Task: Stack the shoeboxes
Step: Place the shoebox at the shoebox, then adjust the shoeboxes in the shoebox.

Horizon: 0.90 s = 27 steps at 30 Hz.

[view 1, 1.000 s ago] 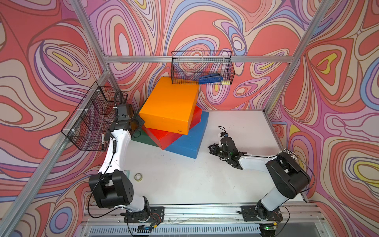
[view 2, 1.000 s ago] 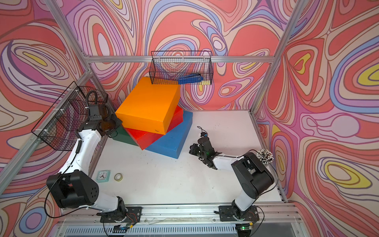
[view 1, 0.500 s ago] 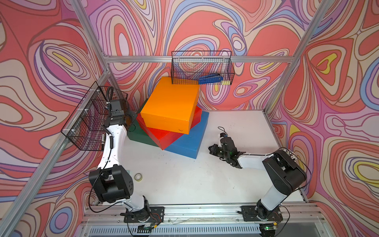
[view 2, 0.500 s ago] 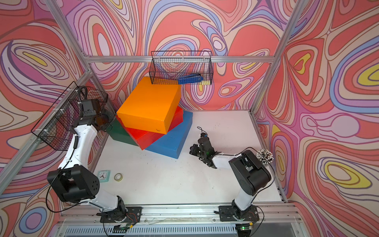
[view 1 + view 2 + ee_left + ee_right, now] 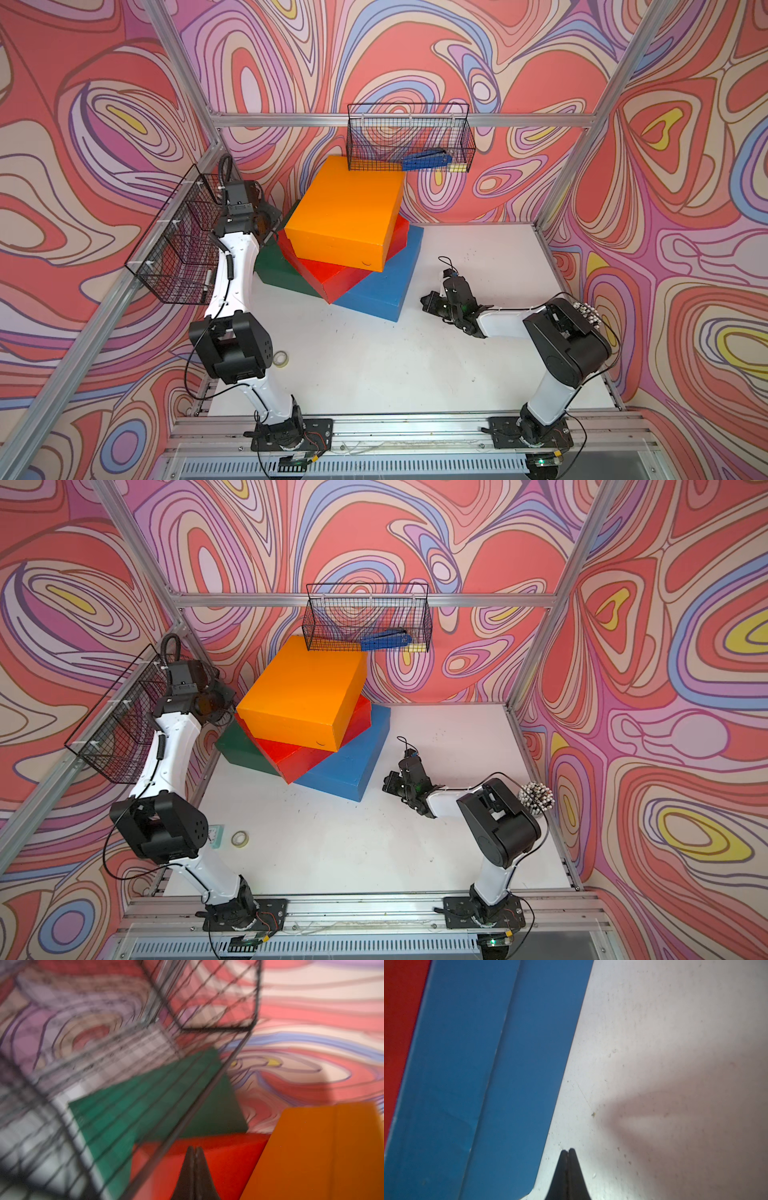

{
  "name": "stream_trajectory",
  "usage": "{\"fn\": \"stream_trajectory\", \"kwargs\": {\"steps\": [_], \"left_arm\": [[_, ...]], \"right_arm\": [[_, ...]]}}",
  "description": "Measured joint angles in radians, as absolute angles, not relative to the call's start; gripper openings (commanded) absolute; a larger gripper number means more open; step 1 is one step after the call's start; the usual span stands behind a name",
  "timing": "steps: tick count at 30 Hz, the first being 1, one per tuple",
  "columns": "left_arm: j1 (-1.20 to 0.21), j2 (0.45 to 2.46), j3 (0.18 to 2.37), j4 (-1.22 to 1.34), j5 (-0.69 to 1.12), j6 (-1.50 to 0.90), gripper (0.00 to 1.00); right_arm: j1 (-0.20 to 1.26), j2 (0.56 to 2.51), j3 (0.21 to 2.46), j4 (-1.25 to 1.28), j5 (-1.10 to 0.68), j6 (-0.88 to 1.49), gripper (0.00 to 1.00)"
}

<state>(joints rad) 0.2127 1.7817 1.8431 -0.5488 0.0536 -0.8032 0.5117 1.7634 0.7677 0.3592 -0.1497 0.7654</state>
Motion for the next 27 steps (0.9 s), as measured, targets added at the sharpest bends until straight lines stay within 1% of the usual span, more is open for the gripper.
{"fn": "stream_trajectory", "kwargs": {"steps": [3,9,22,27], "left_arm": [[0.230,1.811,1.840,-0.483,0.066,-0.786,0.00],[0.228,1.777,1.773,-0.402,0.075,-0.764,0.00],[0.199,1.774,1.797,-0.432,0.056,-0.710,0.00],[0.139,1.744,1.790,-0.517,0.083,-0.710,0.00]], "right_arm": [[0.510,1.785,0.784,0.362,-0.150,0.768,0.00],[0.509,1.794,0.786,0.363,-0.155,0.771,0.00],[0.509,1.794,0.778,0.377,-0.165,0.776,0.00],[0.509,1.794,0.765,0.392,-0.175,0.781,0.00]]}}
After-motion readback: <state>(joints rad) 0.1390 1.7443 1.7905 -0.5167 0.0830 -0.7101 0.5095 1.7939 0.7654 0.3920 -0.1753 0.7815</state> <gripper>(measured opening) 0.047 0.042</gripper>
